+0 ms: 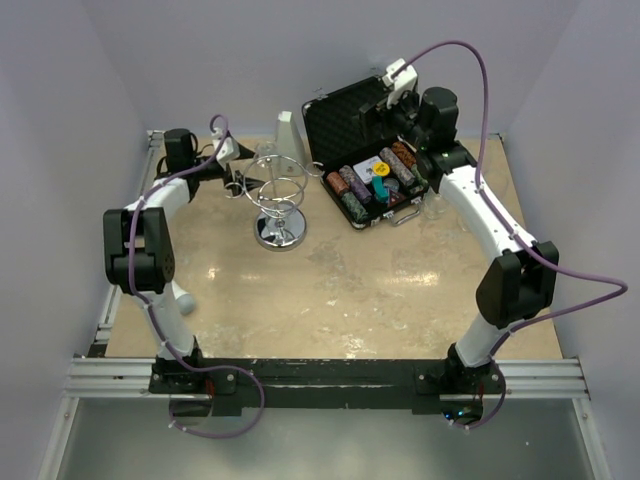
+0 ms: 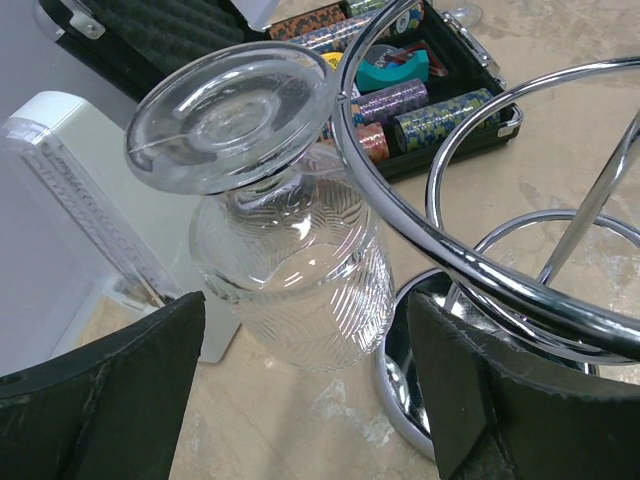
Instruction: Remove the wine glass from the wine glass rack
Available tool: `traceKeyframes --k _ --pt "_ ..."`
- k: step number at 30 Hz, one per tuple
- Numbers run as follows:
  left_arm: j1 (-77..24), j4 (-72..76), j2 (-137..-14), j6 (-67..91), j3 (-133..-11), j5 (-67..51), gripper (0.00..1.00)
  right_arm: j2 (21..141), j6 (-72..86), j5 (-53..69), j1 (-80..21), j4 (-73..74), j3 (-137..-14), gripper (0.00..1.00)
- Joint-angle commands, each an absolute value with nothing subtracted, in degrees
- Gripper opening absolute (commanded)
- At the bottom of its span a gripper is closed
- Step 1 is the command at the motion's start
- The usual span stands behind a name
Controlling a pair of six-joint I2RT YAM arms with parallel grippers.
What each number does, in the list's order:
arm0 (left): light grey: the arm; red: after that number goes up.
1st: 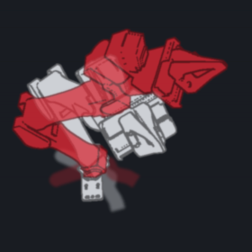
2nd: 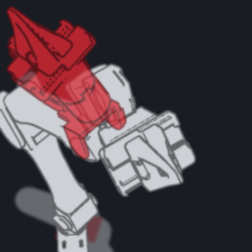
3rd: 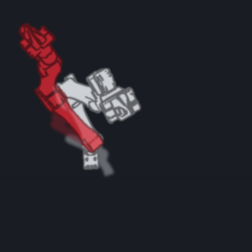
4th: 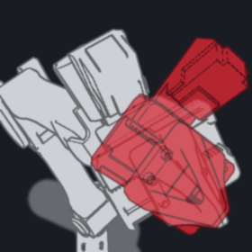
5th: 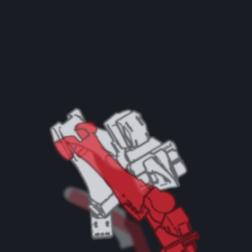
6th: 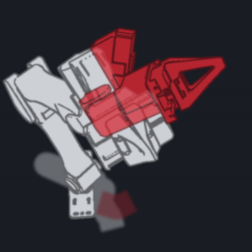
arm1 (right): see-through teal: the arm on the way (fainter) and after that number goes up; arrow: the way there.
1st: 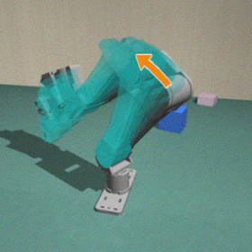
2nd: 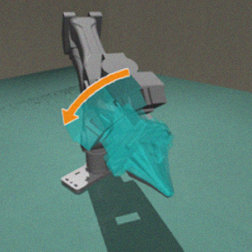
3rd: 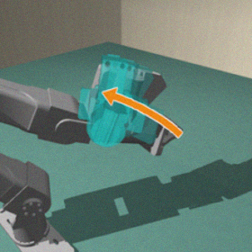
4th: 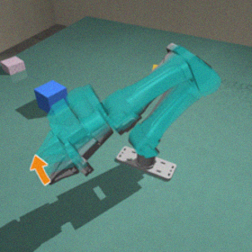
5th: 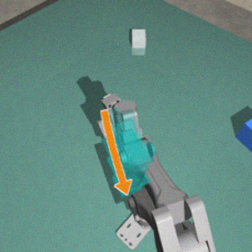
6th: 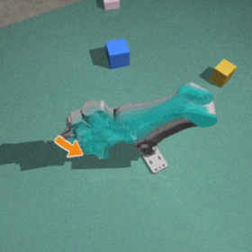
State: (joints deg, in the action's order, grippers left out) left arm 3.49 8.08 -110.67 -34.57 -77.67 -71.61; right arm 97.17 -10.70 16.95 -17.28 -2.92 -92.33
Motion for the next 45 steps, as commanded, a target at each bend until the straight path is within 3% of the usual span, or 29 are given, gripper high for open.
traceKeyframes --k 1,7,17,27,33,38,45 --pt "1.94 10.89 -111.62 -36.21 -78.93 -76.29 0.86 94.48 -13.18 15.21 -18.19 -1.85 -93.69 0.99" --pt "1.93 17.03 -113.38 -32.45 -78.31 -77.17 0.83 95.54 -16.26 13.89 -19.07 2.72 -96.24 0.99" --pt "1.93 48.13 -114.08 -9.26 -71.55 -76.99 0.80 97.12 -19.87 10.28 -23.64 3.43 -96.94 0.99" --pt "1.76 48.43 -115.93 -7.29 -72.77 -75.76 0.76 97.91 -19.34 9.05 -23.82 2.55 -96.95 0.99" --pt "1.23 47.99 -115.75 -8.43 -71.98 -74.01 0.84 97.82 -18.90 9.32 -23.82 2.11 -96.33 0.99" --pt "0.88 46.85 -116.45 -8.79 -73.03 -73.30 0.85 97.82 -18.81 9.40 -23.82 1.93 -96.15 0.99" --pt "0.53 46.14 -117.69 -8.35 -74.97 -74.18 0.72 97.38 -18.98 9.14 -23.82 1.85 -95.71 0.99"
